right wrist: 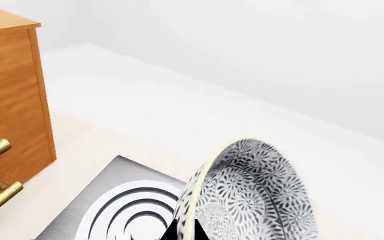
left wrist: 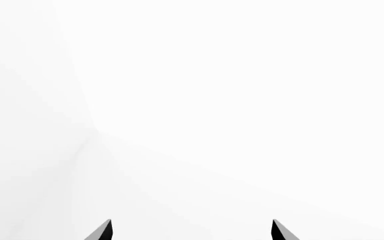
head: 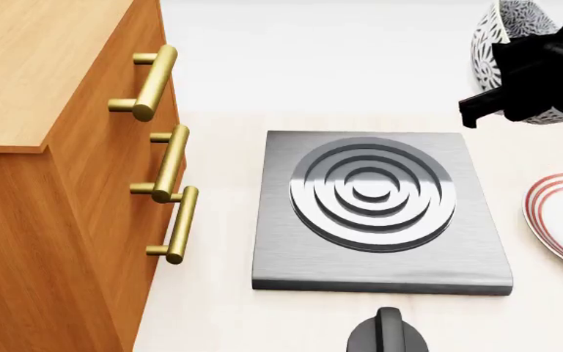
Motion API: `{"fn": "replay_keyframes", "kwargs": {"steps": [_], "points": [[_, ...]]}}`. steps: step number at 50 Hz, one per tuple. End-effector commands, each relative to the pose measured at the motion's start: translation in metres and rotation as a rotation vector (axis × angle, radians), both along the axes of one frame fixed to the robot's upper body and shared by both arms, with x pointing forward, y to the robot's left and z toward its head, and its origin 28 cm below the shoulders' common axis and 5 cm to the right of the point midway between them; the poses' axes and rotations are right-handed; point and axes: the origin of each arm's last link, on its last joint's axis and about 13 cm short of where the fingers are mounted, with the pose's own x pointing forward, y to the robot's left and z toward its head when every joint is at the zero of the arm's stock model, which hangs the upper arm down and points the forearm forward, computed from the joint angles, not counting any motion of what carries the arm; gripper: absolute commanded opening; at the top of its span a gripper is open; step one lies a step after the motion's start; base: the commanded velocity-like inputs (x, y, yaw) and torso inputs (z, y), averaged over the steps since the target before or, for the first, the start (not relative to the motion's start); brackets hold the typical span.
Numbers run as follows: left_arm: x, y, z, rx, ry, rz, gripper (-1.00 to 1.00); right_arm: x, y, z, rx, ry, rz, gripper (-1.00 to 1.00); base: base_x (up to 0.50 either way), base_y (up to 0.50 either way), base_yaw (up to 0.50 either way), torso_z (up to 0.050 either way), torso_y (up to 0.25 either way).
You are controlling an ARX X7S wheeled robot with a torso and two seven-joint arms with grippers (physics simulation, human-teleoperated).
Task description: Put the bowl on the stove.
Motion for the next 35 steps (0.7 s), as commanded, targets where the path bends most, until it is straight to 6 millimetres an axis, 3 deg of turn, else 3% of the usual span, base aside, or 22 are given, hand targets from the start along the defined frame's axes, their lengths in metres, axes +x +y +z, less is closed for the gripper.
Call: {"fn": "replay_keyframes", "kwargs": {"steps": [1,26,35], "points": [[0.0,0.002,0.0,0.009,-0.024,0.019,1.0,0.012,0.019,0.007,0.01,-0.043,0.081,-1.0,0.0,0.0,0.0,0.0,0.0],[0.0,0.001,0.0,0.011,-0.023,0.019,1.0,0.012,0.02,0.007,0.007,-0.05,0.084,-1.0,0.0,0.0,0.0,0.0,0.0],[0.0,0.004,0.001,0.01,-0.023,0.031,1.0,0.058,0.036,0.008,-0.069,0.009,0.203,-1.0,0.0,0.0,0.0,0.0,0.0]]}}
